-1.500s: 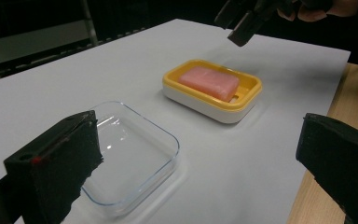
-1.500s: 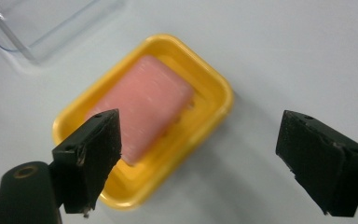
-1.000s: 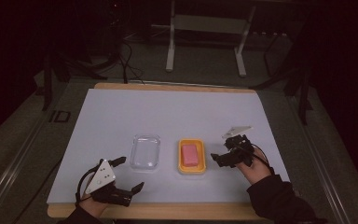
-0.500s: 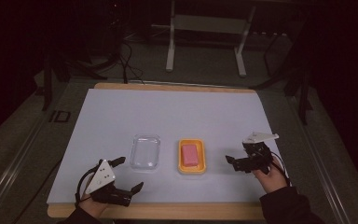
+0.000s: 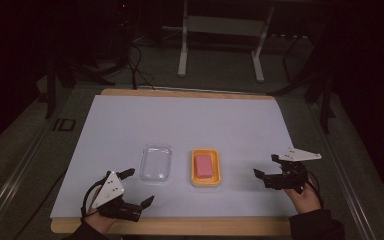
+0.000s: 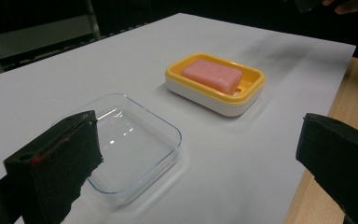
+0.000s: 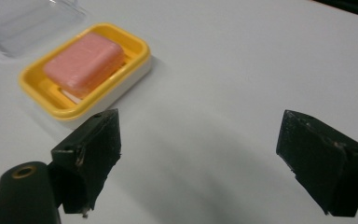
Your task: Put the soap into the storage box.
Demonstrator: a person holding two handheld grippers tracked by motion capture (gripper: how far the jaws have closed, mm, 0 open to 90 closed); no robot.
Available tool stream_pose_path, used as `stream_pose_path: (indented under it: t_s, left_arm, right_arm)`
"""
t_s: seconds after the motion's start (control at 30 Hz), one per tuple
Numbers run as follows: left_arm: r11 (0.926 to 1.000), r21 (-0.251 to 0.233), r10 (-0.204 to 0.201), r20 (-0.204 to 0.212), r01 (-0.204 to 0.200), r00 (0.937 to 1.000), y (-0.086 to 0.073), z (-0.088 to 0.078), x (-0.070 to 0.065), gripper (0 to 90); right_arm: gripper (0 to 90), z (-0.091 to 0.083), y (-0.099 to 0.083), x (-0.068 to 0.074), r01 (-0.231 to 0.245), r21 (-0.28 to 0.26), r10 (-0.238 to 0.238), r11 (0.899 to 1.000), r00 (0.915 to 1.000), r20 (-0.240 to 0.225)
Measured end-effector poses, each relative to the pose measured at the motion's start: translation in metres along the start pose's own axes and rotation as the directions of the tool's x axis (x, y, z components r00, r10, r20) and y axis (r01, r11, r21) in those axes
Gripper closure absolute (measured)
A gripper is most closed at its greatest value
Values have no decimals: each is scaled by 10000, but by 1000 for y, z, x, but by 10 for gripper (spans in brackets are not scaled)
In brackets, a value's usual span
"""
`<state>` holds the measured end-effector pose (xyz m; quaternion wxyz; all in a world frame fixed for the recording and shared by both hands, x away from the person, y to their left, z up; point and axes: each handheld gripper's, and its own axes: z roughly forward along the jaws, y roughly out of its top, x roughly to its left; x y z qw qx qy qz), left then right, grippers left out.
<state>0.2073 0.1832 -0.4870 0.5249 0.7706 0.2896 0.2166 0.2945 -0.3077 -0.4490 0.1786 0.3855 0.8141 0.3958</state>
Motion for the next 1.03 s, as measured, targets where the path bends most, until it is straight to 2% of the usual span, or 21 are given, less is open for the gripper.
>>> stream_pose_path:
  t_s: [0.1,0.17,0.37,0.47,0.63,0.93,1.03]
  left_arm:
    - [10000,-7,-21,16,21,10000,0,0,0,2]
    - [10000,7,-15,46,15,10000,0,0,0,1]
    - [9999,110,58,89,-59,9999,0,1,-1,2]
    - [9999,96,54,202,-56,9998,0,1,-1,2]
    - [10000,33,40,286,-41,9996,0,0,-1,2]
    - [10000,14,75,277,-75,9996,0,-1,-2,2]
    - [10000,-8,72,269,-72,9996,0,-1,-2,2]
  right_arm:
    - [136,1,-6,-2,-71,146,77,9999,9993,-378]
    - [135,4,-10,-1,66,214,-55,9997,9987,-513]
    - [134,10,-15,2,316,367,-304,9988,9991,-310]
    - [135,16,-17,2,233,391,-216,9990,9988,-434]
    - [135,22,-19,2,681,355,-675,9970,9975,-186]
    - [136,23,-22,-6,472,379,-468,9982,9988,-124]
    - [137,24,-22,-6,540,417,-538,9977,9985,-67]
